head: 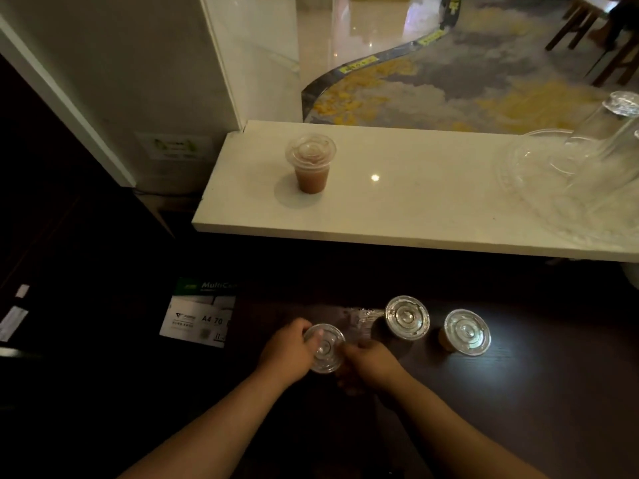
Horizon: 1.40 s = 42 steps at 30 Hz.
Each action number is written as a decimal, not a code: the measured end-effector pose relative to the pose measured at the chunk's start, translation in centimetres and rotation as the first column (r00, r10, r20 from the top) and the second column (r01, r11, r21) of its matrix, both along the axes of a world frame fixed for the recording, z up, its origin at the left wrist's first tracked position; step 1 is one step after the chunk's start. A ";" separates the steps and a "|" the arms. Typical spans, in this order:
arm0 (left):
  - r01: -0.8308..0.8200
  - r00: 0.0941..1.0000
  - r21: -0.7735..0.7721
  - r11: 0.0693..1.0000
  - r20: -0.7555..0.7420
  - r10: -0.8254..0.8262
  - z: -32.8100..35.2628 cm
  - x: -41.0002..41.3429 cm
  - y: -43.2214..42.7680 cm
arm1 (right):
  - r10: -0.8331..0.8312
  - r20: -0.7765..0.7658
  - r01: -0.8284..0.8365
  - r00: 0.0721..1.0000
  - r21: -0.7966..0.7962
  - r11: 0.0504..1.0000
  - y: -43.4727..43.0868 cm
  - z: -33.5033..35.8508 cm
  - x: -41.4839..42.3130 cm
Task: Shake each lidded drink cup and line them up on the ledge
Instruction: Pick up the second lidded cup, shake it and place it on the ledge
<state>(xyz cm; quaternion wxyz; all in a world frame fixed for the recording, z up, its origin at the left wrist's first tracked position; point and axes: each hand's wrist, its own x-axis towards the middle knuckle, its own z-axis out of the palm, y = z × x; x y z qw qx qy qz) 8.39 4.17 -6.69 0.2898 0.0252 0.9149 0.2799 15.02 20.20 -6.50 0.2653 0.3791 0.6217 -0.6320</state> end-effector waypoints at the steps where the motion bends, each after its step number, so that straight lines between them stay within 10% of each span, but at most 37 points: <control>1: -0.032 0.999 -0.007 0.999 0.018 0.033 -0.2 -0.2 -0.3 | 0.064 0.022 -0.064 0.998 -0.014 0.998 -0.2 0.1 0.1; 10: -0.113 0.957 0.057 0.992 0.275 0.093 -1.1 0.0 -3.1 | 0.246 -0.097 -0.188 0.964 0.402 0.896 -0.6 -0.2 -1.5; 28: -0.039 0.992 0.053 0.998 0.125 0.032 -1.7 -0.2 -2.2 | 0.282 -0.032 -0.275 0.959 0.145 0.951 -0.5 -1.3 1.0; 33: -0.021 0.998 -0.016 1.000 0.058 0.022 -2.2 1.8 -2.4 | 0.209 -0.123 -0.165 0.970 0.298 0.940 0.0 -1.9 -0.5; 38: 0.238 0.950 -0.117 0.964 -0.181 -0.256 -0.5 1.6 0.9 | 0.005 -0.005 -0.005 1.000 0.008 1.000 0.4 -2.2 -0.1; 42: 0.484 0.848 -0.347 0.804 -0.043 -0.529 -1.2 2.1 3.7 | -0.261 0.108 0.282 0.959 -0.392 0.876 0.1 -2.3 0.8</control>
